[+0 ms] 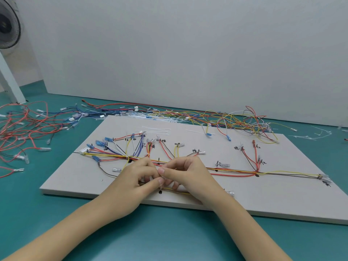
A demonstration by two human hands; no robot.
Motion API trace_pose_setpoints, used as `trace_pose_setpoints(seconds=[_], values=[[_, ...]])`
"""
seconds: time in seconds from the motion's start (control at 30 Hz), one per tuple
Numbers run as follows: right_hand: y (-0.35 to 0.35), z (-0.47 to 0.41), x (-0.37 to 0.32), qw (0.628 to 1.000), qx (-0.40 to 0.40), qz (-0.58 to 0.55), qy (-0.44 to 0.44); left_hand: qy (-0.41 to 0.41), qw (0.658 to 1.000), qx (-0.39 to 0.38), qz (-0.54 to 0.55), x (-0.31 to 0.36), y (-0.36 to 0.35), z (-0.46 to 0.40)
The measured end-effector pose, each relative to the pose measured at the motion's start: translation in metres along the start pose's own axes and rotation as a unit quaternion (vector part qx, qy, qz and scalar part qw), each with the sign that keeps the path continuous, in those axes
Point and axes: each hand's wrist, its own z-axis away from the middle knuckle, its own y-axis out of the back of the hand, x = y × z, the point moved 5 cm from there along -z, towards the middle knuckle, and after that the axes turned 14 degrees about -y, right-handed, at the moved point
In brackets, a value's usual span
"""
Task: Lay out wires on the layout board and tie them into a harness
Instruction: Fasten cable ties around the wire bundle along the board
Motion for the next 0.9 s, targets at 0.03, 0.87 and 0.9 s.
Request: trace_pose_setpoints(seconds=[0.03, 0.87, 0.9], values=[[0.0, 0.0, 0.0, 1.0, -0.002, 0.002, -0.001, 0.001, 1.0, 0.0, 0.0, -0.001, 0.0, 0.0], [-0.005, 0.002, -0.003, 0.999, 0.008, 0.004, 0.039, 0.075, 0.982, 0.081, 0.156, -0.013, 0.004, 0.001], [-0.004, 0.002, -0.003, 0.999, 0.013, 0.007, 0.043, 0.076, 0.981, 0.078, 0.158, -0.012, 0.004, 0.001]])
